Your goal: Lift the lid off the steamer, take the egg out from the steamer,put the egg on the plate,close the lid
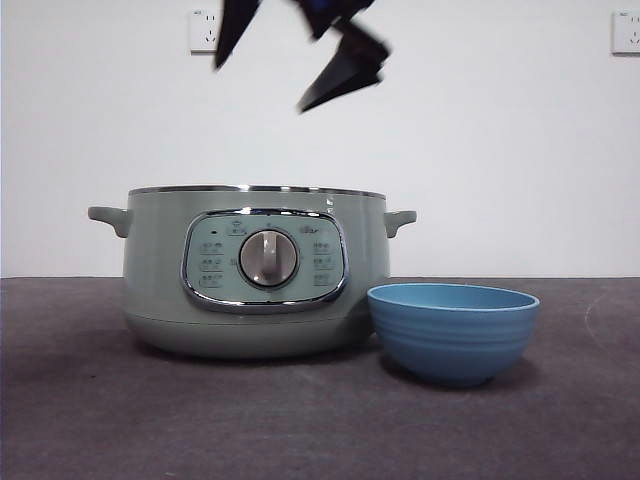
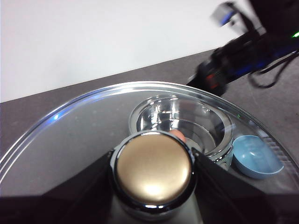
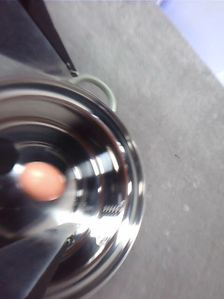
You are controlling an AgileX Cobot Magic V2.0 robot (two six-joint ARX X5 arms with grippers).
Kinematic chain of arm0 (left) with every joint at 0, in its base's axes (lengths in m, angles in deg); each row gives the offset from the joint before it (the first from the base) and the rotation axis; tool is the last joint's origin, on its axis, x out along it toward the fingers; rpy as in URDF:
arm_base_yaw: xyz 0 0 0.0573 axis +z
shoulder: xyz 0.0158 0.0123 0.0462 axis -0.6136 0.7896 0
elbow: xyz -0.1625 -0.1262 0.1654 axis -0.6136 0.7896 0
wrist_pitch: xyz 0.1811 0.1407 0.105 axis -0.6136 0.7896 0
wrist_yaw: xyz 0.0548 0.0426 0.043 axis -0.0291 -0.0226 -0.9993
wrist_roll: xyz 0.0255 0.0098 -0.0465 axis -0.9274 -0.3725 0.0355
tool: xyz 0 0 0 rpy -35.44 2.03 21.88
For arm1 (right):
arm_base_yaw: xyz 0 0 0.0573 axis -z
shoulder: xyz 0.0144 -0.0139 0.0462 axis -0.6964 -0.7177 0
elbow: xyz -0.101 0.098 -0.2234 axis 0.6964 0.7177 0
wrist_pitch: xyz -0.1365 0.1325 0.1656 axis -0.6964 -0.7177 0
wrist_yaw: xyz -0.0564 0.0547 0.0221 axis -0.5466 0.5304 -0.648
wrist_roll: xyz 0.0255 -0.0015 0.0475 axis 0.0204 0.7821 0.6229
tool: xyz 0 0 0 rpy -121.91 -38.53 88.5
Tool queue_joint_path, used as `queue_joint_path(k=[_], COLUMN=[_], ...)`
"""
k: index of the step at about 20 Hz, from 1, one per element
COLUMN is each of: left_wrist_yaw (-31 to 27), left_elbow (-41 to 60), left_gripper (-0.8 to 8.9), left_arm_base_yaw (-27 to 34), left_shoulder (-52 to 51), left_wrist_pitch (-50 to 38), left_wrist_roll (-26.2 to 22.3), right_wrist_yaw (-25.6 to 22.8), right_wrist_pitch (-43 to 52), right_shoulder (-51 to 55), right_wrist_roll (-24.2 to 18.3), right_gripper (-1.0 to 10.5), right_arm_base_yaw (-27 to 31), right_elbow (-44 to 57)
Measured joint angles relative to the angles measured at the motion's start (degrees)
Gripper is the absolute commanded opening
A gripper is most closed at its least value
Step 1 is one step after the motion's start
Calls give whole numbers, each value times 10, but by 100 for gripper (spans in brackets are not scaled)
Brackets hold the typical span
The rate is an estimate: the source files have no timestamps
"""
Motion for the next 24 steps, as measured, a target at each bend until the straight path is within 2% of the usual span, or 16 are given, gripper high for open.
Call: queue_joint_path(k=[6,13,21,22,24], left_wrist_yaw=[2,2,2,2,2], left_elbow=[0,0,0,0,0], left_gripper=[-8,-8,-8,-8,-8], left_arm_base_yaw=[0,0,0,0,0], left_shoulder=[0,1,1,1,1], left_wrist_pitch=[-2,-2,-2,-2,-2], left_wrist_roll=[0,0,0,0,0], right_wrist_yaw=[-32,-32,-33,-34,-34], right_wrist_pitch=[5,10,-13,-12,-12], right_shoulder=[-127,-179,-188,-188,-188], right_wrist_roll=[-2,-2,-4,-4,-4], right_gripper=[625,624,506,413,368], right_arm_base_yaw=[-4,-4,-4,-4,-4], right_elbow=[-26,-26,-26,-26,-26])
